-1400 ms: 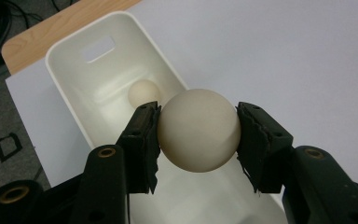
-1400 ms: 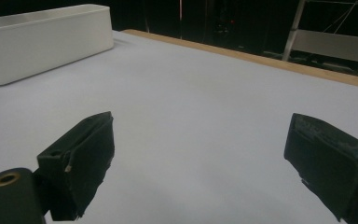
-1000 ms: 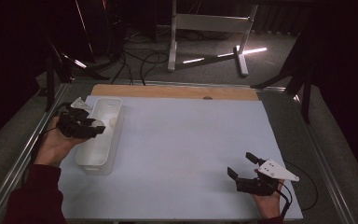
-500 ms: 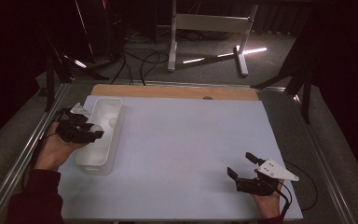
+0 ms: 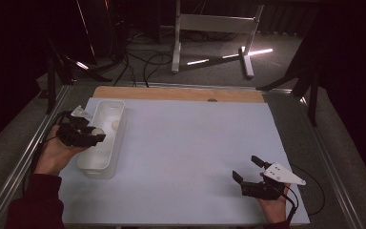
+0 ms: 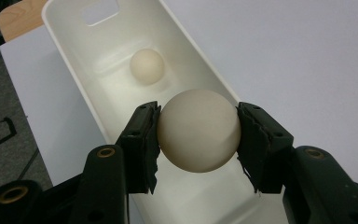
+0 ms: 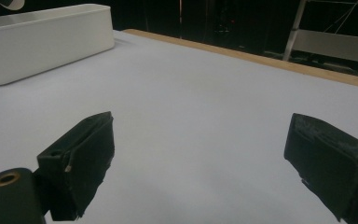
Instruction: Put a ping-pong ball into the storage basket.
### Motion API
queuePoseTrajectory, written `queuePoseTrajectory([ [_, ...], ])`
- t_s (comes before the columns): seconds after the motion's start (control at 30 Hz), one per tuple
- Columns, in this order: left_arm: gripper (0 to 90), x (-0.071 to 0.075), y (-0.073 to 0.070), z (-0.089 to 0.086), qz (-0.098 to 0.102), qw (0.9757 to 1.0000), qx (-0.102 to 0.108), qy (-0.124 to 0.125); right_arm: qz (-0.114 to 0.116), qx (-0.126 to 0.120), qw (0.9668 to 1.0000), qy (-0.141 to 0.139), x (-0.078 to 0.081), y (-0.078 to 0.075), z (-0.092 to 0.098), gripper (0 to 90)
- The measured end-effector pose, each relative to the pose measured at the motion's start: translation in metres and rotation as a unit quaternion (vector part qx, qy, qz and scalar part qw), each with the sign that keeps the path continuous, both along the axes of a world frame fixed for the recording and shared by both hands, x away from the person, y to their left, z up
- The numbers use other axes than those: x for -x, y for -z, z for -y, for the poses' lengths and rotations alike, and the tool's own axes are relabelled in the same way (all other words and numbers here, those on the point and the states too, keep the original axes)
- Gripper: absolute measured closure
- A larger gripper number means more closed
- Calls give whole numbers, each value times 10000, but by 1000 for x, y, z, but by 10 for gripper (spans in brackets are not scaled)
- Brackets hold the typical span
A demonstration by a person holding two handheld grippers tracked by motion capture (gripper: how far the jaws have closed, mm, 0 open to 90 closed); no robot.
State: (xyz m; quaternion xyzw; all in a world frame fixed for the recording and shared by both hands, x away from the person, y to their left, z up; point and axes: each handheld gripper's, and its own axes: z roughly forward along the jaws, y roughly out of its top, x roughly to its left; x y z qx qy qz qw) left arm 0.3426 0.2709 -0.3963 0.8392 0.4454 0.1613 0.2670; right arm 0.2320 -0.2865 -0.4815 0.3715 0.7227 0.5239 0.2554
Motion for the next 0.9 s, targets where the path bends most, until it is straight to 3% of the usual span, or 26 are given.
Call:
queuePoseTrajectory([
  [0.07, 442, 1, -1, -1, 108, 9999, 71, -69, 0, 2, 10000, 5, 0, 0, 0, 81],
  [0.17, 147, 0, -1, 0, 173, 9994, 102, -271, -3, -1, 10000, 5, 0, 0, 0, 81],
  [0.3, 11, 0, -2, 1, 178, 9996, 130, -193, 3, 11, 10000, 1, 0, 0, 0, 81],
  [0.6, 1, 1, -8, 4, 383, 9986, 330, -132, 6, 20, 10000, -3, 0, 0, 0, 81],
  [0.9, 1, 3, -11, 10, 518, 9978, 399, -77, 2, 24, 10000, 3, 0, 0, -1, 81],
])
